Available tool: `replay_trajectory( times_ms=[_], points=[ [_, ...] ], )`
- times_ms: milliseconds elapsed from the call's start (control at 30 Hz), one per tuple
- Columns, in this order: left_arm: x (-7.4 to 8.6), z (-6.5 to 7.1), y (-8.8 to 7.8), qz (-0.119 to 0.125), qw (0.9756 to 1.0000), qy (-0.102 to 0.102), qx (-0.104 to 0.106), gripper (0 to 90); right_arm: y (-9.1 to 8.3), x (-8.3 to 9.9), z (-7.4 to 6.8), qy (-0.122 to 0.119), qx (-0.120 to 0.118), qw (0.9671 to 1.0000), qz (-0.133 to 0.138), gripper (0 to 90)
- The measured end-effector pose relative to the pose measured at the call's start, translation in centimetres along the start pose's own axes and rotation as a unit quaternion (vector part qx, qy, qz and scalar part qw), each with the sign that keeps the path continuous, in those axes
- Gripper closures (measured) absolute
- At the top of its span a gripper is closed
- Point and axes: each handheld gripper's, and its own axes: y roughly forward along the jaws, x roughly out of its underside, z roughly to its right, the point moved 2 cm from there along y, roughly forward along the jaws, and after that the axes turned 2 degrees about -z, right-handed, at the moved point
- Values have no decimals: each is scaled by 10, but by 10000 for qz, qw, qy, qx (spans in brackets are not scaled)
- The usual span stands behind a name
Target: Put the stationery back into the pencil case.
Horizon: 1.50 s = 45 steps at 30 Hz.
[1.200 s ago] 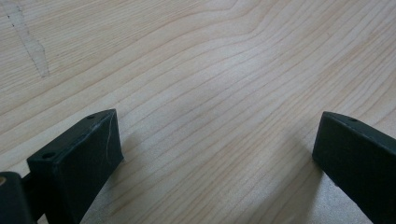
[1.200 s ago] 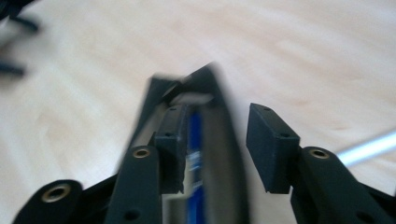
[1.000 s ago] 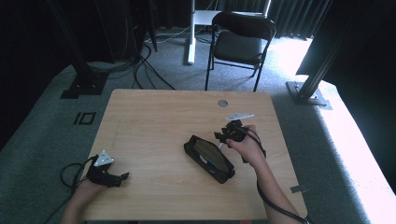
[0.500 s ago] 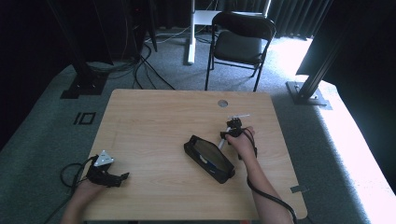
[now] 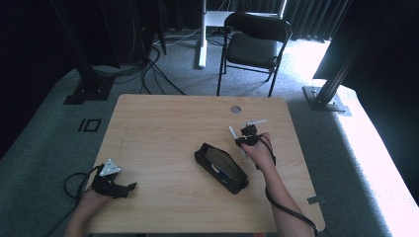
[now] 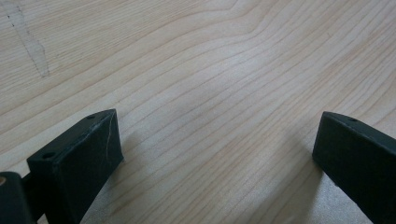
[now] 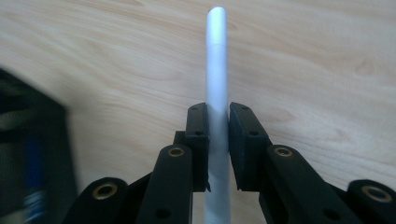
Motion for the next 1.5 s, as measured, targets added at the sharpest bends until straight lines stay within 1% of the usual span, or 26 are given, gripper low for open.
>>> replay_trajectory(
  times_ms=[33, 100, 133, 167, 200, 233, 267, 300, 333, 367, 400, 467, 533, 633, 667, 733, 800, 867, 933, 1100, 1200, 1233, 1267, 1300, 1367, 1500],
  points=[
    [0, 0, 0, 1, 10000, -1, 0, 16, -14, -4, -6, -160, -136, 9997, 135, 784],
    [0, 0, 0, 1, 10000, -2, 0, 16, -25, -6, -13, -287, -264, 9990, 220, 784],
    [0, 0, 0, 0, 10000, -1, -1, 16, -31, -8, -17, -324, -386, 9983, 300, 784],
    [0, 0, 0, 0, 10000, -1, -1, 15, -31, -8, -17, -324, -386, 9983, 300, 784],
    [0, 0, 0, -1, 10000, 0, -1, 15, -37, -9, -22, -348, -548, 9973, 333, 784],
    [0, 0, 0, 0, 10000, -1, -1, 15, -49, -9, -34, -445, -968, 9932, 477, 784],
    [0, 0, 0, 0, 10000, 0, -1, 15, -49, -9, -34, -445, -968, 9932, 477, 784],
    [0, 0, 0, 0, 10000, 0, -1, 16, -53, -9, -39, -482, -1054, 9919, 526, 784],
    [0, 0, 0, 1, 10000, -2, -1, 16, -63, -7, -51, -674, -1242, 9882, 594, 784],
    [0, 0, 0, 1, 10000, -2, -1, 16, -63, -7, -51, -674, -1242, 9882, 594, 784],
    [0, 0, 0, 1, 10000, -2, -1, 16, -67, -5, -56, -759, -1308, 9866, 613, 784],
    [0, 0, 0, 0, 10000, -1, 0, 16, -72, 0, -69, -1028, -1376, 9833, 597, 784],
    [0, 0, 0, 4, 10000, -2, -1, 16, -72, 5, -75, -1203, -1354, 9822, 492, 784],
    [0, 0, 0, 1, 10000, 8, -3, 15, -70, 9, -79, -1233, -1366, 9819, 437, 784],
    [0, 0, 0, 1, 10000, 5, -5, 15, -66, 15, -81, -1352, -1281, 9822, 235, 784],
    [0, 0, 0, 1, 10000, 8, -4, 16, -64, 17, -82, -1387, -1258, 9821, 196, 784],
    [0, 0, 0, 1, 10000, 0, -1, 16, -57, 24, -82, -1525, -1155, 9815, -35, 784],
    [0, 0, 0, 1, 10000, -1, 0, 16, -54, 26, -82, -1586, -1089, 9813, -111, 784],
    [0, 0, 0, 0, 10000, -1, 0, 16, -48, 30, -86, -1744, -1034, 9788, -288, 784],
    [0, 0, 0, 1, 10000, -1, -1, 15, -38, 32, -92, -1820, -941, 9776, -491, 783],
    [0, 0, 0, 0, 10000, 0, -1, 15, -34, 32, -92, -1783, -942, 9779, -544, 778],
    [0, 0, 0, 1, 10000, -1, 0, 15, -31, 32, -91, -1665, -1011, 9794, -537, 736],
    [0, 0, 0, 1, 10000, -1, 0, 16, -31, 32, -91, -1665, -1011, 9794, -537, 736],
    [0, 0, 0, 1, 10000, -2, 0, 15, -32, 31, -90, -1577, -1097, 9800, -512, 710],
    [0, 0, 0, 0, 10000, -1, 1, 16, -33, 31, -89, -1576, -1116, 9800, -471, 705],
    [0, 0, 0, 0, 10000, -1, 0, 15, -46, 26, -85, -1529, -1265, 9799, -204, 664]
  ],
)
